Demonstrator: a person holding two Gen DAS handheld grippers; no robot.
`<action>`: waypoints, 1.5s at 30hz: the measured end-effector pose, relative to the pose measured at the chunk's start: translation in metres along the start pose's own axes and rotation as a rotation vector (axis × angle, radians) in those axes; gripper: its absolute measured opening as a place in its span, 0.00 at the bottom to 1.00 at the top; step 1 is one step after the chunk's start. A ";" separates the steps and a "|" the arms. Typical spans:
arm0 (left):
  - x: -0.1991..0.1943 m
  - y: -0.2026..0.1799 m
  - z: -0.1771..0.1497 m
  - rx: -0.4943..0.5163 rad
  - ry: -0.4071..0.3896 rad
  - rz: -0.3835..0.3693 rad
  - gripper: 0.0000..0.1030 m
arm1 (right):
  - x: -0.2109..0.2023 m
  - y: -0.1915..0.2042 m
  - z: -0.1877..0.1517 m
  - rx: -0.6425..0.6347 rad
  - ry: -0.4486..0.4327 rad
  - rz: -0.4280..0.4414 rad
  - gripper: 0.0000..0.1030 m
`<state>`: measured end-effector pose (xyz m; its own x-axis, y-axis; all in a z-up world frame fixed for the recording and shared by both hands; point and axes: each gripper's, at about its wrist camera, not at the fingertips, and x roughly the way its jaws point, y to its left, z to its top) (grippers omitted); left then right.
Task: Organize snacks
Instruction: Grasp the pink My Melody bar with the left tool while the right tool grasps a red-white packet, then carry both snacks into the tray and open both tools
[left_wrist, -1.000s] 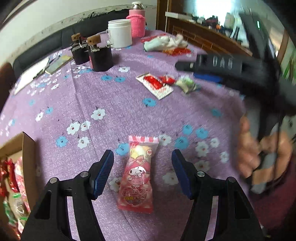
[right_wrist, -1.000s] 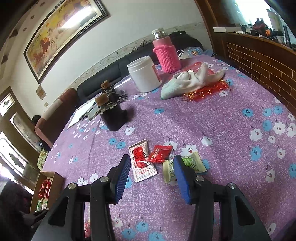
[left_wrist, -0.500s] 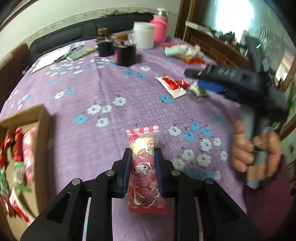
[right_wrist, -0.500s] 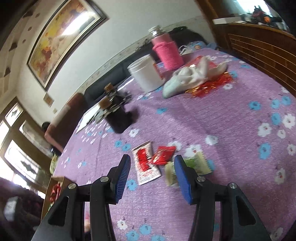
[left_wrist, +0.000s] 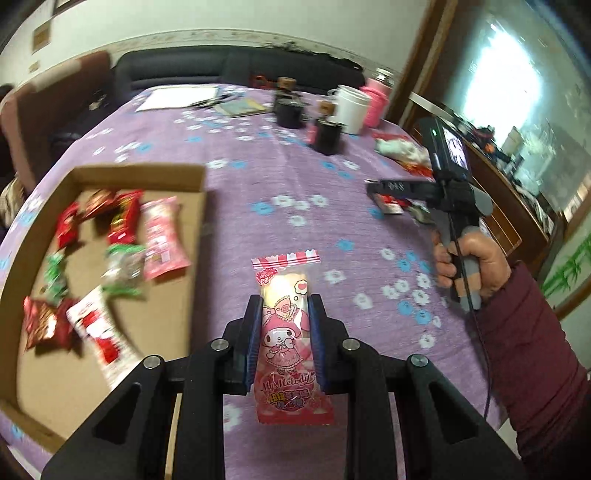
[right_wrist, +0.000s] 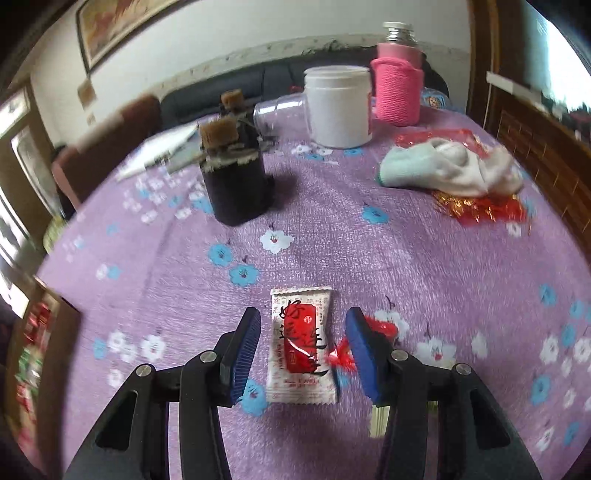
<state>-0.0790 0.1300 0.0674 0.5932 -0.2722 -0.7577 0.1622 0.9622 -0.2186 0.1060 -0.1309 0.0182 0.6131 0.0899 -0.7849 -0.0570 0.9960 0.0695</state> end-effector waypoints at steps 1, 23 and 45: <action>0.000 0.006 -0.002 -0.017 -0.001 0.008 0.21 | 0.005 0.005 -0.001 -0.030 0.026 -0.019 0.47; -0.050 0.096 -0.021 -0.246 -0.061 0.106 0.21 | -0.106 0.083 -0.051 -0.054 -0.054 0.233 0.31; -0.041 0.168 -0.046 -0.398 0.032 0.233 0.22 | -0.094 0.315 -0.122 -0.467 0.036 0.339 0.31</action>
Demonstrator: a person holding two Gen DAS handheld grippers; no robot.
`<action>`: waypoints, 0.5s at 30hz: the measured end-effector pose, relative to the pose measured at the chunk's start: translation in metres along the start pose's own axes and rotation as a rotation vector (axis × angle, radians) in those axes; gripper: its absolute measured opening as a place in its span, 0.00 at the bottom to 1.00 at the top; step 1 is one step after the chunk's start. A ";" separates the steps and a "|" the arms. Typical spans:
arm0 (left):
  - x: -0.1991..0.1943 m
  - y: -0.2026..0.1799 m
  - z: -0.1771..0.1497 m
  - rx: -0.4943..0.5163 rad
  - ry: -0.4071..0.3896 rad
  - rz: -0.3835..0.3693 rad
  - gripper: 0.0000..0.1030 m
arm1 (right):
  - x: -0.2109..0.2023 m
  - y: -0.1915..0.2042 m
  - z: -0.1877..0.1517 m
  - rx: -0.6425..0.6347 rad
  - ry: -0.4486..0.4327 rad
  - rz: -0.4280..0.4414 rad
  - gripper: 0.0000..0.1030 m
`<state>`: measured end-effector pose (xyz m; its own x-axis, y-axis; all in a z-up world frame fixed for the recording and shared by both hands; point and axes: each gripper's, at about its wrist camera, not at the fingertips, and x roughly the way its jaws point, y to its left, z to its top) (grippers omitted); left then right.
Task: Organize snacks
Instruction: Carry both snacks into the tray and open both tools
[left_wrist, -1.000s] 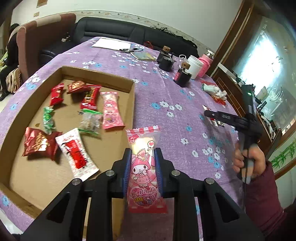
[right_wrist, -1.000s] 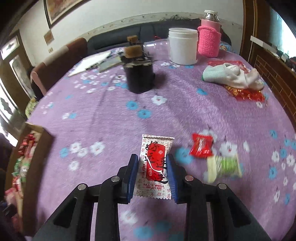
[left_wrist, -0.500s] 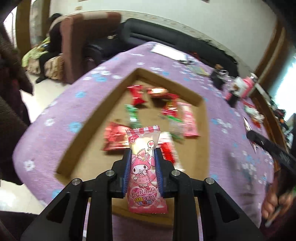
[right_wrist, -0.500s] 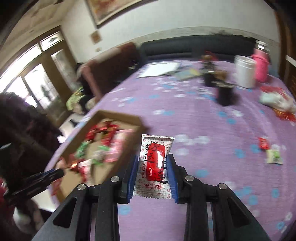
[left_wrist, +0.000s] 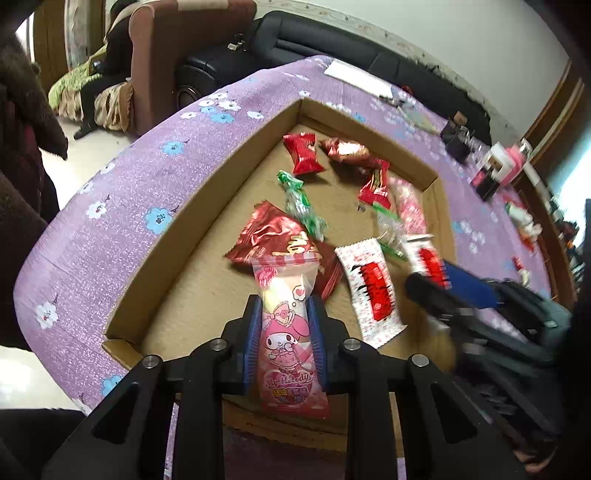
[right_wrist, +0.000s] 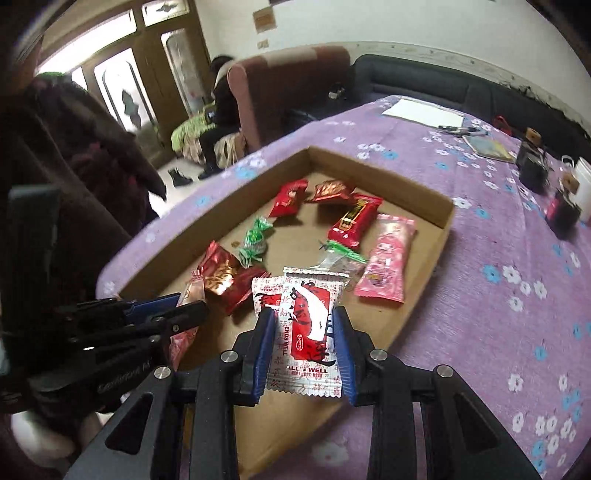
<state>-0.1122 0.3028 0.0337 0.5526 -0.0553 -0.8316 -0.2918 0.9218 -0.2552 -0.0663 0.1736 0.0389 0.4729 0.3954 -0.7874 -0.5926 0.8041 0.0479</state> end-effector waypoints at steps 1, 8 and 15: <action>-0.005 0.001 0.000 -0.003 -0.018 0.000 0.22 | 0.005 0.003 0.000 -0.018 0.004 -0.037 0.31; -0.030 0.015 -0.002 -0.074 -0.106 -0.011 0.50 | 0.007 0.010 -0.003 -0.062 -0.014 -0.068 0.38; -0.037 0.009 -0.001 -0.094 -0.112 -0.040 0.50 | -0.035 0.006 -0.010 -0.054 -0.138 -0.057 0.57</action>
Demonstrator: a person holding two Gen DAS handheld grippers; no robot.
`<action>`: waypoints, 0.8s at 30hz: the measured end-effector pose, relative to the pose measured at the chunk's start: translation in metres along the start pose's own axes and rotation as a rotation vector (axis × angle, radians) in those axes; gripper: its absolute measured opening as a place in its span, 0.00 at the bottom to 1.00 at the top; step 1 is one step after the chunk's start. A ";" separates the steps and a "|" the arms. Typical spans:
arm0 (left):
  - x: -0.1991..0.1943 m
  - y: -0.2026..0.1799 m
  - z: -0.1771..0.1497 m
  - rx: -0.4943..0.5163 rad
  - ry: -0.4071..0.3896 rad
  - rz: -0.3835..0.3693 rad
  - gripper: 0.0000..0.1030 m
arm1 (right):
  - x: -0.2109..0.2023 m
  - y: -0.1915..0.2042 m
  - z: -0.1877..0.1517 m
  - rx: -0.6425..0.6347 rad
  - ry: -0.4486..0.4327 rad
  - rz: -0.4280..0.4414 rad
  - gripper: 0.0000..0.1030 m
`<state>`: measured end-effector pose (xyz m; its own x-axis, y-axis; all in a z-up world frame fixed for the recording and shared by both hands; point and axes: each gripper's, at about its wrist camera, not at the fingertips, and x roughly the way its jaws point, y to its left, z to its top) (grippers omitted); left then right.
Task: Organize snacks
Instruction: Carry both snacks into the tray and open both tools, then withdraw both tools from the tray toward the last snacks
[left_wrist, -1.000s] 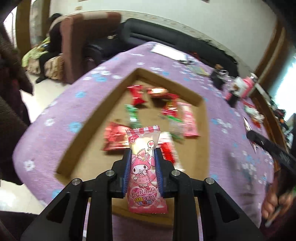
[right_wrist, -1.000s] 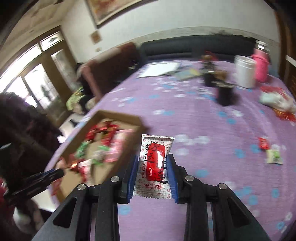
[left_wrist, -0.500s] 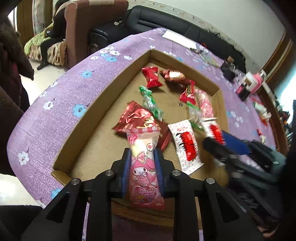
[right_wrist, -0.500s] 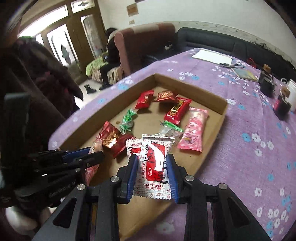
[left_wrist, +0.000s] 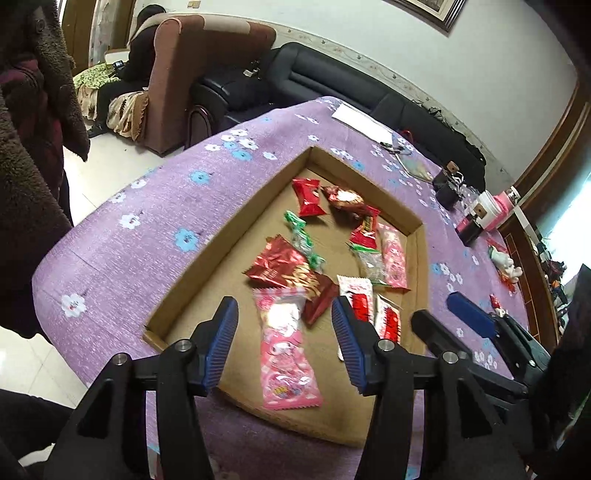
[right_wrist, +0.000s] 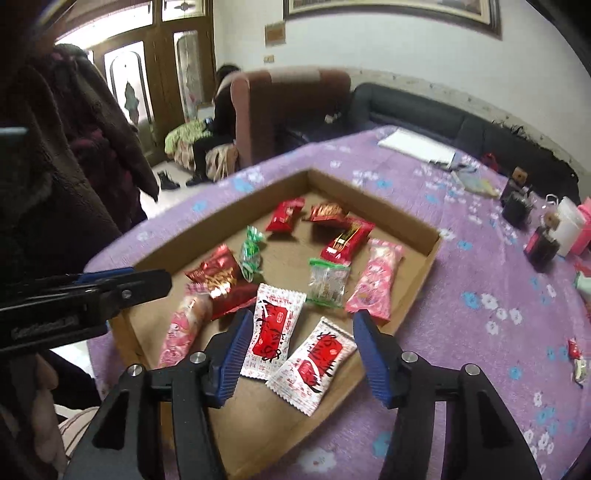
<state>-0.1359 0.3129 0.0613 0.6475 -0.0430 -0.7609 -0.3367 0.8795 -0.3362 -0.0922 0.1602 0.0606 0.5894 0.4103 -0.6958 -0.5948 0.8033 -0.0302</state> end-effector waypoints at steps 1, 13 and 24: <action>-0.001 -0.003 -0.002 0.001 0.004 -0.006 0.50 | -0.005 -0.002 0.000 0.008 -0.009 0.001 0.57; -0.001 -0.008 0.010 -0.141 0.097 -0.117 0.50 | -0.045 -0.046 -0.008 0.129 -0.059 -0.020 0.61; -0.001 -0.017 0.007 -0.222 0.141 -0.166 0.56 | -0.072 -0.057 0.004 0.133 -0.126 0.011 0.79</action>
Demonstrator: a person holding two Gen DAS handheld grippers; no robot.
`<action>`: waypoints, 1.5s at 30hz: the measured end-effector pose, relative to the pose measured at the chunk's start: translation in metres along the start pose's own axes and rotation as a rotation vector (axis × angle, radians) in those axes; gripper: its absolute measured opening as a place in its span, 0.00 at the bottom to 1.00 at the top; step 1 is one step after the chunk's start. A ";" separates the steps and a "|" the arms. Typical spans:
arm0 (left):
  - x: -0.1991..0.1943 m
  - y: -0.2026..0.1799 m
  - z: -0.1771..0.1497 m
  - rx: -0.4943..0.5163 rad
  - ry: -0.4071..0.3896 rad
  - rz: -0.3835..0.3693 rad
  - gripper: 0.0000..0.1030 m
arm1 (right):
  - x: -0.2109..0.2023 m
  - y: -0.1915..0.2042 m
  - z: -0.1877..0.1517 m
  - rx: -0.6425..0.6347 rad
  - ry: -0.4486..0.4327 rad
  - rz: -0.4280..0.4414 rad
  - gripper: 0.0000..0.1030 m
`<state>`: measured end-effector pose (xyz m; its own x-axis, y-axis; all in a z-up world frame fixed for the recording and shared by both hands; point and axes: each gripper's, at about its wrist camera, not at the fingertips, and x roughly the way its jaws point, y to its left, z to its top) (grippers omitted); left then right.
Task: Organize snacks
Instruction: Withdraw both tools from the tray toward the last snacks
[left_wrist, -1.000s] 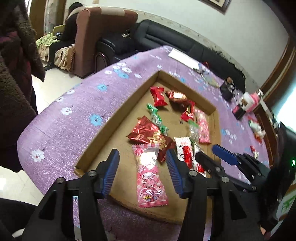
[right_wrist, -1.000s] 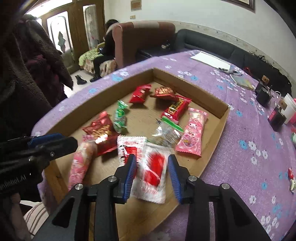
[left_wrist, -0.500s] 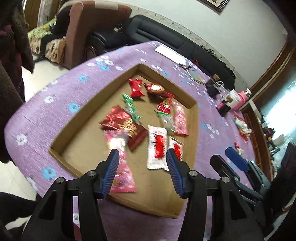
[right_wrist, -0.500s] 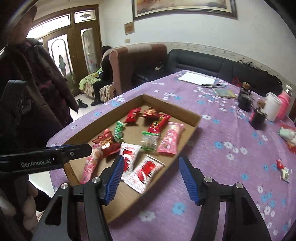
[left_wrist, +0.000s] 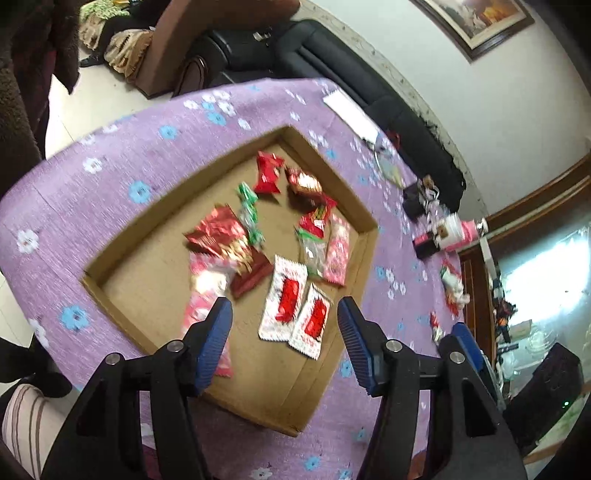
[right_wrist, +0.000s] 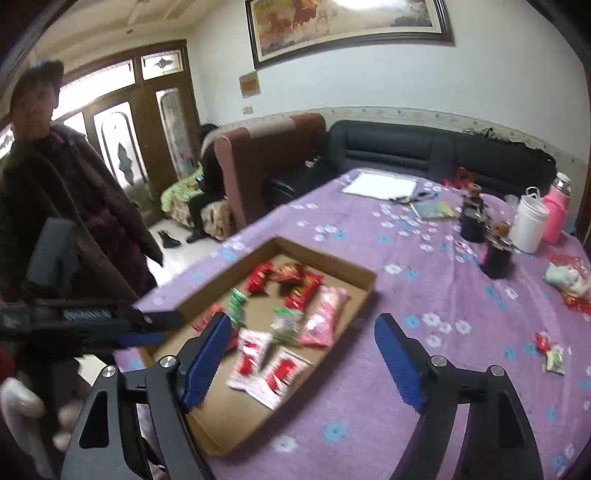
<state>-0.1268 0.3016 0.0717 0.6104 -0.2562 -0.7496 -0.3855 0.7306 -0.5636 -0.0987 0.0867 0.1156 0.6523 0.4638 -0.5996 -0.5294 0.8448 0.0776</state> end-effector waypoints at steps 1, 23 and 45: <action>0.005 -0.004 -0.003 0.008 0.015 0.000 0.56 | 0.002 -0.003 -0.005 0.007 0.009 -0.003 0.79; 0.075 -0.132 -0.066 0.508 0.086 0.088 0.56 | 0.010 -0.135 -0.043 0.167 0.046 -0.283 0.79; 0.136 -0.183 -0.070 0.541 0.159 0.049 0.56 | -0.020 -0.321 -0.040 0.502 -0.071 -0.480 0.69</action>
<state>-0.0216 0.0888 0.0490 0.4727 -0.2751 -0.8372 0.0246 0.9538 -0.2995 0.0371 -0.2044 0.0710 0.7944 0.0100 -0.6072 0.1301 0.9739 0.1862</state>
